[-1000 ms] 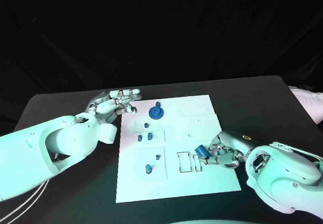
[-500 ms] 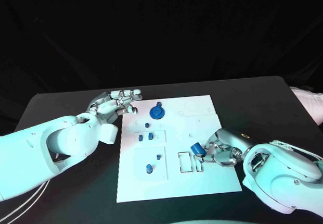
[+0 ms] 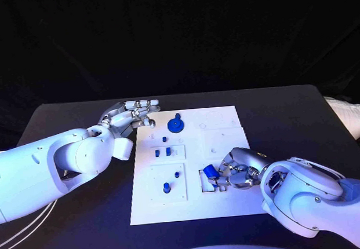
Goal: Assemble the parts on the task board
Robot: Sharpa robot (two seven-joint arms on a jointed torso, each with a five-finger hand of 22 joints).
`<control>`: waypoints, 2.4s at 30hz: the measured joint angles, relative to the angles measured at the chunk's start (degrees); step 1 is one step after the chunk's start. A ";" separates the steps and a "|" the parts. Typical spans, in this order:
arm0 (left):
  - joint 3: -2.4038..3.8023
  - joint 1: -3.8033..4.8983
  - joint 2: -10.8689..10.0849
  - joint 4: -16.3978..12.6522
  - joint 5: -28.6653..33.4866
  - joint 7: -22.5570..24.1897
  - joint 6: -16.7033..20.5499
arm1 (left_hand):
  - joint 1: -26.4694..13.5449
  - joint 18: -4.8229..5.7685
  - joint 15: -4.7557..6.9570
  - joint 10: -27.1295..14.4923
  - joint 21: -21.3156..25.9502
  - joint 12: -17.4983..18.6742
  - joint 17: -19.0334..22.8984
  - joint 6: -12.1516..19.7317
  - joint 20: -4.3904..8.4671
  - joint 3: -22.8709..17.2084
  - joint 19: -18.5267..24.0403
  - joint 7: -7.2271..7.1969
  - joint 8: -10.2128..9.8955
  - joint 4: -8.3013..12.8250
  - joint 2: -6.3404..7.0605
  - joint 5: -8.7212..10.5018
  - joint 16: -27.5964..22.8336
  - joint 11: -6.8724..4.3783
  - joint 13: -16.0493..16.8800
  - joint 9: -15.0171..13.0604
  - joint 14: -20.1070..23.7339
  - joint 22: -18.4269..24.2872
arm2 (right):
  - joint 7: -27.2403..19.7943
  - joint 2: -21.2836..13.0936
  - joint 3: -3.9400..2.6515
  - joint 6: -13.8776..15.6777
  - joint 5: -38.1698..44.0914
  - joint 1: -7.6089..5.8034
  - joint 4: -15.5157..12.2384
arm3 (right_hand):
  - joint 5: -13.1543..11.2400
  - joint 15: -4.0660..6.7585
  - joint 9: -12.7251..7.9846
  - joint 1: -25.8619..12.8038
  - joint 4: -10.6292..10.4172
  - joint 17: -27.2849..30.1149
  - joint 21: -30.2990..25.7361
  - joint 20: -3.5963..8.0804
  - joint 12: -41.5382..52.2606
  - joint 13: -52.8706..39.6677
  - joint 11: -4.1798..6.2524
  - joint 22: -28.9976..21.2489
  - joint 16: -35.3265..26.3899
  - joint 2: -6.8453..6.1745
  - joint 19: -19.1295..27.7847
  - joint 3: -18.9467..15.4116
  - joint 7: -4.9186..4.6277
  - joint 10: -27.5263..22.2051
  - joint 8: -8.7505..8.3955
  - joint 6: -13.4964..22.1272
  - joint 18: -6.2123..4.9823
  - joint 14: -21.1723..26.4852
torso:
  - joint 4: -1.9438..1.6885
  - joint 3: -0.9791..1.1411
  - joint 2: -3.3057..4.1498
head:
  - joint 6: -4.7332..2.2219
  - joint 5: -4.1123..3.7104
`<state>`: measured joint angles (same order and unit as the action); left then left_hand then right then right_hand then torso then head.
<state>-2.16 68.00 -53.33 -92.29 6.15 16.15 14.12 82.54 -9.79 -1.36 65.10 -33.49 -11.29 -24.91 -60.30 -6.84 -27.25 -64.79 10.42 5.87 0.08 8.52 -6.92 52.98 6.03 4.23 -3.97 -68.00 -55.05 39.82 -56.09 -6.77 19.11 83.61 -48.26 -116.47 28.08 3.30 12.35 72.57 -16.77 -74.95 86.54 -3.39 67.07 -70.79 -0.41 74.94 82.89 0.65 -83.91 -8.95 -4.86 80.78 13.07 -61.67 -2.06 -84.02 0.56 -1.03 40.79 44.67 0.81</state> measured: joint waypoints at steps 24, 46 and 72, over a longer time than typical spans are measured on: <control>0.00 0.00 -0.02 -0.01 0.00 -0.01 -0.08 | 0.00 -0.01 -0.01 0.00 0.00 0.00 0.00 0.00 0.00 0.00 0.00 0.00 0.00 0.00 0.00 0.00 0.00 0.00 0.01 0.00 0.01 -0.01 | 0.06 1.37 0.07 -2.20 0.31 -0.01 1.51 | -23.70 0.00 2.43 -10.87 -0.17 0.02 0.00 0.00 -4.11 1.44 0.19 -0.02 0.00 -2.87 0.00 -5.01 0.11 -0.23 0.69 0.33 -0.03 0.00 | 0.10 0.05 -0.03 | 0.23 0.37; 0.00 0.00 -0.07 -0.04 0.00 -0.04 -0.11 | 0.00 0.00 -0.01 0.00 0.00 0.00 -0.01 0.00 0.00 0.00 0.00 0.00 0.00 0.00 0.00 0.00 0.00 0.00 0.01 0.00 0.01 -0.01 | 0.08 2.21 0.09 -2.67 3.94 -0.01 2.21 | -18.55 0.41 4.39 3.10 4.46 0.03 0.00 0.42 -4.76 0.36 0.61 -0.03 -0.01 0.33 0.01 0.35 0.88 0.20 1.99 -0.45 -0.05 -0.01 | 0.08 0.07 -0.03 | 0.37 0.16; -0.03 -0.05 -0.50 -0.07 0.00 -0.13 -0.17 | 0.00 -0.01 -0.02 0.00 0.00 0.00 -0.01 0.00 0.00 0.00 0.00 0.00 0.00 0.00 0.00 0.00 0.00 0.00 0.01 0.00 0.00 -0.01 | -0.32 -10.01 -0.05 0.90 4.40 -1.29 -2.75 | -16.09 -0.05 2.82 4.90 3.51 0.04 0.00 0.37 -5.24 0.25 -0.14 0.01 -0.01 0.49 -0.04 -0.59 -0.85 -0.12 -1.20 2.71 -0.07 0.00 | 0.26 0.12 -0.12 | 0.14 -0.99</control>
<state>-2.19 67.95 -53.83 -92.36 6.15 16.02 13.94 82.54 -9.80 -1.37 65.10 -33.49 -11.29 -24.92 -60.30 -6.84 -27.26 -64.79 10.42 5.87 0.08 8.52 -6.92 52.98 6.03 4.24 -3.98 -67.99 -55.07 39.50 -66.11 -6.82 20.01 88.01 -49.55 -119.22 12.00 3.26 15.17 77.47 -13.26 -74.91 86.54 -3.03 61.83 -70.54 -0.56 74.95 82.89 1.14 -83.94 -9.54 -5.70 80.66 11.86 -58.96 -2.13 -84.02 0.82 -0.91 40.68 44.81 -0.18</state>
